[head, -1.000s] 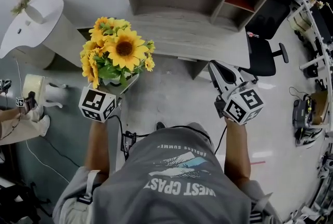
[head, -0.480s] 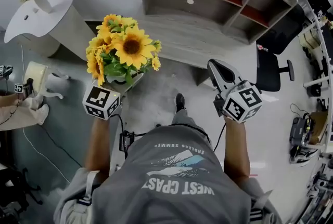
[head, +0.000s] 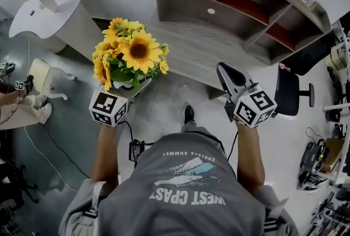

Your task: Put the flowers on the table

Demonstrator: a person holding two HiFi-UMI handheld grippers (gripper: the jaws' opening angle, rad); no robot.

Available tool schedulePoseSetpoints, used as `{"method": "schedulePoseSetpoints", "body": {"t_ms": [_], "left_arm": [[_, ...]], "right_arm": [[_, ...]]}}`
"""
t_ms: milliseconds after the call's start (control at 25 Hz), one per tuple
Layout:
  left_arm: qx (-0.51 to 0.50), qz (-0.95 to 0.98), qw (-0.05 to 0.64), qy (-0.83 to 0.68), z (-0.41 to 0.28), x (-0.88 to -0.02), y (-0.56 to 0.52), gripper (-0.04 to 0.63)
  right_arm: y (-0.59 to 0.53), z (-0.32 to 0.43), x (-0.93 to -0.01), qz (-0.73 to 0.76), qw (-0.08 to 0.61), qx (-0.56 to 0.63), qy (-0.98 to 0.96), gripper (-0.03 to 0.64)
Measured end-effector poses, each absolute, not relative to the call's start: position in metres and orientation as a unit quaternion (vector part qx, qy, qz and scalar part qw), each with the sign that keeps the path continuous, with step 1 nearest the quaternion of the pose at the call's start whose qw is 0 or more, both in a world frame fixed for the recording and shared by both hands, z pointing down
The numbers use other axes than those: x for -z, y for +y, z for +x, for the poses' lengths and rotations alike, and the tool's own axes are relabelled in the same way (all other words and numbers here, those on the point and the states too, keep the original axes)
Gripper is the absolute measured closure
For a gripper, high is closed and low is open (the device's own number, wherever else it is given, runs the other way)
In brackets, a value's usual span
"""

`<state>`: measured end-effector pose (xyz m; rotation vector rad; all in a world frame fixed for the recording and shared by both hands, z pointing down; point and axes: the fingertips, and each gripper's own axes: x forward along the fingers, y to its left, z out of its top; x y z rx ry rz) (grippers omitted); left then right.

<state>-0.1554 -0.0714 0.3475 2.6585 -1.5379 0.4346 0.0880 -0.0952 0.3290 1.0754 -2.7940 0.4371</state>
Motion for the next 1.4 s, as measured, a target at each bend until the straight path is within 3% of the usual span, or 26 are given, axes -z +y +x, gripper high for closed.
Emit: {"method": "schedulePoseSetpoints", "body": {"t_ms": [320,600,1400], "left_arm": [[-0.132,0.856,0.015,-0.5,-0.158,-0.371,-0.099,0.043],[-0.158,0.856,0.043,-0.491,-0.118,-0.402,-0.158,0.043],[-0.181,0.853,0.101,-0.479,-0.118,-0.504,-0.248,0.043]], "right_arm": [[-0.106,0.086,-0.352,0.351,0.076,-0.146,-0.922,0.589],[-0.137,0.136,-0.38,0.362,0.093,-0.19,-0.908,0.589],[-0.146,0.159,-0.418,0.401,0.133,-0.237,-0.875,0.589]]}}
